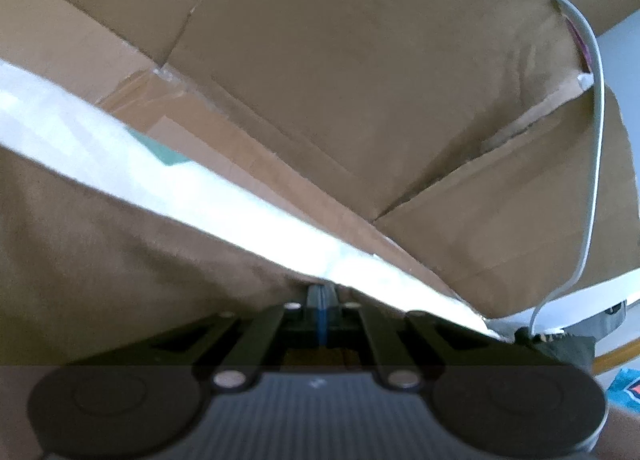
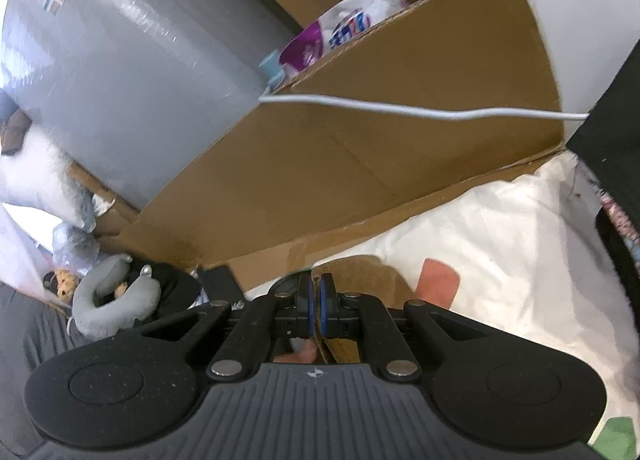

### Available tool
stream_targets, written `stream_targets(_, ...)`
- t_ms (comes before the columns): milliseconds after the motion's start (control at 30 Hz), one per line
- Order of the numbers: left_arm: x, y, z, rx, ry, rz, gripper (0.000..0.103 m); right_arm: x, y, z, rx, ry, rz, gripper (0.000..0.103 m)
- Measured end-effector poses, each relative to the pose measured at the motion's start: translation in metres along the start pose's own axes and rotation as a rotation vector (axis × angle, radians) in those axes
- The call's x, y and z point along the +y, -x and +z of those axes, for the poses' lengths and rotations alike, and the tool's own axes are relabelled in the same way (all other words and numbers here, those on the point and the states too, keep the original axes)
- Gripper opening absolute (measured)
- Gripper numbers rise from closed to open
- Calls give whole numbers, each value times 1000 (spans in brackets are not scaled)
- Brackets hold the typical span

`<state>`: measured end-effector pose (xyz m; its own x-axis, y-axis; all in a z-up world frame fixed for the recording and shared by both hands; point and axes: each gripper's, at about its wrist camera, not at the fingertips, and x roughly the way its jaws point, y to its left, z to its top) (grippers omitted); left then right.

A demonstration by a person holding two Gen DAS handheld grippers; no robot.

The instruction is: Fold clothes

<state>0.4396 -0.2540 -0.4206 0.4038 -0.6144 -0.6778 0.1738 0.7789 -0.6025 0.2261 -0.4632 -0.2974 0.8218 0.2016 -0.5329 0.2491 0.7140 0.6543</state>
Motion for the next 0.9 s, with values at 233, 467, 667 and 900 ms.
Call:
stream_targets(233, 9, 5, 5, 63, 32, -34, 1, 21, -20, -18, 54, 8, 36, 0)
stream_targets(467, 29, 71, 20, 100, 64, -20, 10, 40, -37, -34, 89, 29, 31, 1)
stream_targets(667, 60, 157, 3, 17, 97, -23, 22, 52, -52, -46, 112, 60, 29, 1)
stream_targets(900, 87, 210, -26, -44, 122, 35, 23, 72, -80, -73, 157, 139, 7, 2)
